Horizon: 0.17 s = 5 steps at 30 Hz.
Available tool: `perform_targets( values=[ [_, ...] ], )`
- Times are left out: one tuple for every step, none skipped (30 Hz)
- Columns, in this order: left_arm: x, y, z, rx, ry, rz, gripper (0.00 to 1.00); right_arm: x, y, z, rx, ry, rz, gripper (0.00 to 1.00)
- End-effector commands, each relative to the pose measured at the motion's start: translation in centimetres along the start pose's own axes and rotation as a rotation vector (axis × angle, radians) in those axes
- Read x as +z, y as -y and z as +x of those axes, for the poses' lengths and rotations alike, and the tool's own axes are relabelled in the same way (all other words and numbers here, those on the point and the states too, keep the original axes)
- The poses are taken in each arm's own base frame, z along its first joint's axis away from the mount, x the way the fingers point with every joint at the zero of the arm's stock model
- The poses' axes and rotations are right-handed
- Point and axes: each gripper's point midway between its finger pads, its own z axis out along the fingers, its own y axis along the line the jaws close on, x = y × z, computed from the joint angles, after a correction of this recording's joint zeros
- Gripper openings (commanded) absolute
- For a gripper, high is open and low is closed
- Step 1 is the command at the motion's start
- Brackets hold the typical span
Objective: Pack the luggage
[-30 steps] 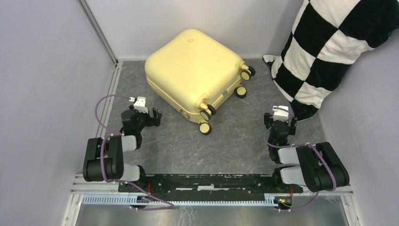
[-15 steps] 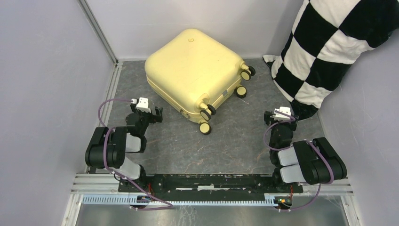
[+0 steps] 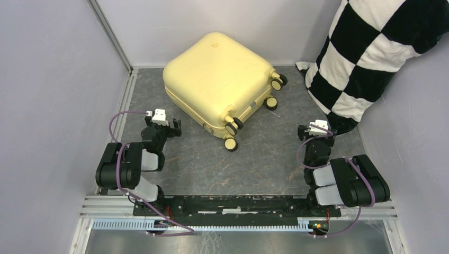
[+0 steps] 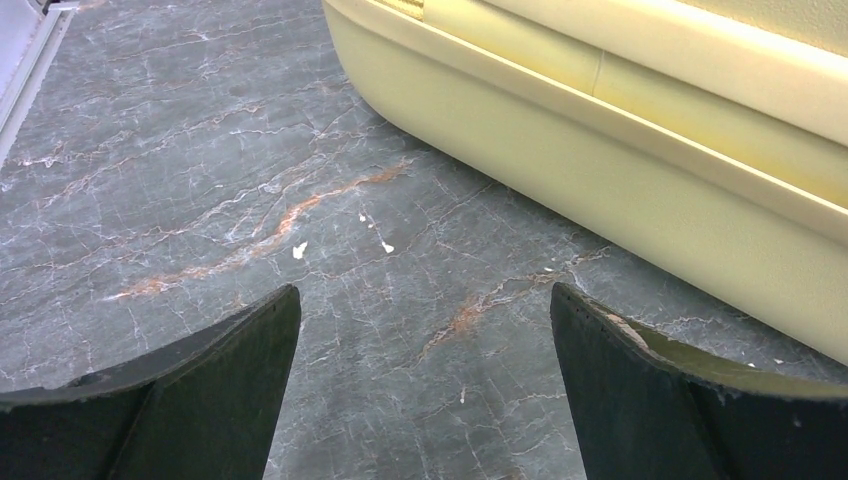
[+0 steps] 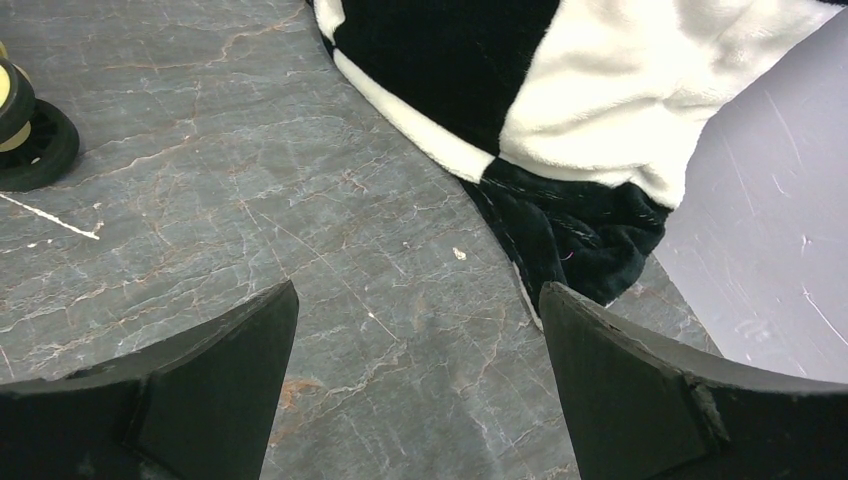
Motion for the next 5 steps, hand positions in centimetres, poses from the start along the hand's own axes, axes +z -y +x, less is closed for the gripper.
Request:
perform_targets(
  values=[
    [0.29,-0.31,-0.90,-0.028,0.031,-0.023,1.00,-1.90,0.47,1.67,-0.011,-0.024,-0.016,0.98],
    [0.29,-0.30,-0.88,-0.028,0.030,-0.022,1.00,-1.90,0.46,1.66,-0.011,-0.023,-0.016,0.98],
    [0.29,-0.34,-0.89,-0.027,0.030,-0.024,1.00,-1.89,0.43,1.66,-0.011,-0.023,-0.017,0.98],
    [0.27,-0.35,-0.86,-0.029,0.029,-0.024,1.00,-1.91,0.43,1.67,-0.011,-0.023,-0.017,0.98],
    [0.25,-0.32,-0.89,-0.027,0.031,-0.024,1.00,-1.91,0.44,1.67,-0.011,-0.024,-0.017,0.98]
  ],
)
